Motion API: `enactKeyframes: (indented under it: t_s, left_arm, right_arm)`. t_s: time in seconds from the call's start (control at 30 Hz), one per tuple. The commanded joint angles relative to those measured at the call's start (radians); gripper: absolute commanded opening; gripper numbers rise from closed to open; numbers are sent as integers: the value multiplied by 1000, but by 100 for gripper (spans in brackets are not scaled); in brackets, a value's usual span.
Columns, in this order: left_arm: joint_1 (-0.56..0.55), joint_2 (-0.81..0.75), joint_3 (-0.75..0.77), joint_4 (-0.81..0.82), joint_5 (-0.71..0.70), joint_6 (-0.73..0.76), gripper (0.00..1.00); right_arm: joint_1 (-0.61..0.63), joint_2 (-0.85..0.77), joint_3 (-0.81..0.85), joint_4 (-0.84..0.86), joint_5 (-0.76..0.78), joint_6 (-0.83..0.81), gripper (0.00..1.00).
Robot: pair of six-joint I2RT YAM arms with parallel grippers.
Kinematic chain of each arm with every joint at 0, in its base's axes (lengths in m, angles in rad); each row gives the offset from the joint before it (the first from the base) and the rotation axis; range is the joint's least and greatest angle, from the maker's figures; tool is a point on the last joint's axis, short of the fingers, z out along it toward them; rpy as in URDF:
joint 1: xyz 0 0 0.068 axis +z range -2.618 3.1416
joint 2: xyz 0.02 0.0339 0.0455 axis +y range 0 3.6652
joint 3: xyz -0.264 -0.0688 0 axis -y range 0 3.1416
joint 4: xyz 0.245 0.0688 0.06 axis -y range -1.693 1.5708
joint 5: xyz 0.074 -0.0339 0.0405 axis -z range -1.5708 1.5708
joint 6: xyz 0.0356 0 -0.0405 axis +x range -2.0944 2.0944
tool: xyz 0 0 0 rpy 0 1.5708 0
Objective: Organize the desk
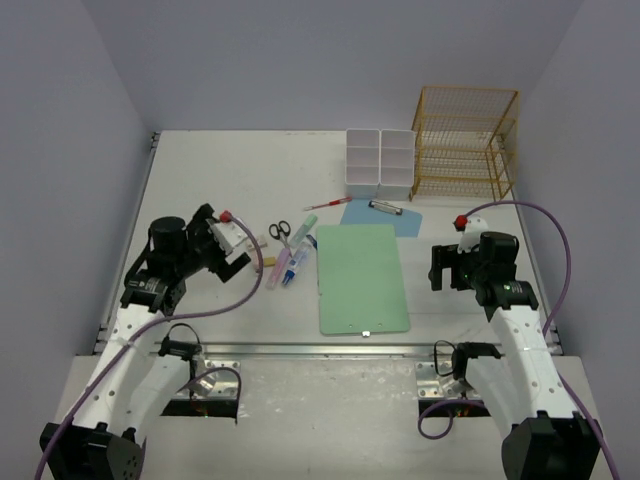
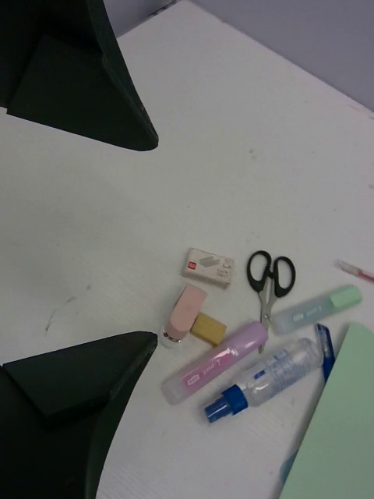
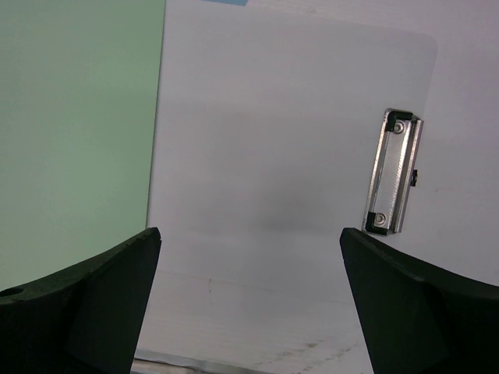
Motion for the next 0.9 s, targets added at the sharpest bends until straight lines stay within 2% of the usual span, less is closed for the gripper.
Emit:
enactKeyframes:
  t_s: [0.0, 0.1, 0.27, 0.4, 0.63, 0.73, 0.87]
  left_arm:
    - [-81, -54, -84, 1, 172, 414, 100]
    - [-122, -88, -150, 23, 203, 586, 100]
    - [-193, -134, -252, 33, 243, 787, 100]
    - [-254, -161, -356, 104, 267, 890, 100]
    - [-430, -186, -543, 350, 259, 989, 100]
    - [-537, -129, -563, 449, 226, 974, 100]
    - [-626, -4, -584, 587, 207, 957, 100]
  right_arm:
    - [-4, 4, 11, 39, 5, 12, 99]
    - [-4, 6, 12, 39, 5, 14, 99]
    - [-4, 23, 16, 36, -1, 14, 99]
    - [-4, 51, 25, 33, -15, 14, 99]
    - [-4, 110, 50, 25, -53, 21, 99]
    - [-4, 138, 70, 29, -104, 47, 99]
    - [-4, 211, 98, 19, -181, 86, 99]
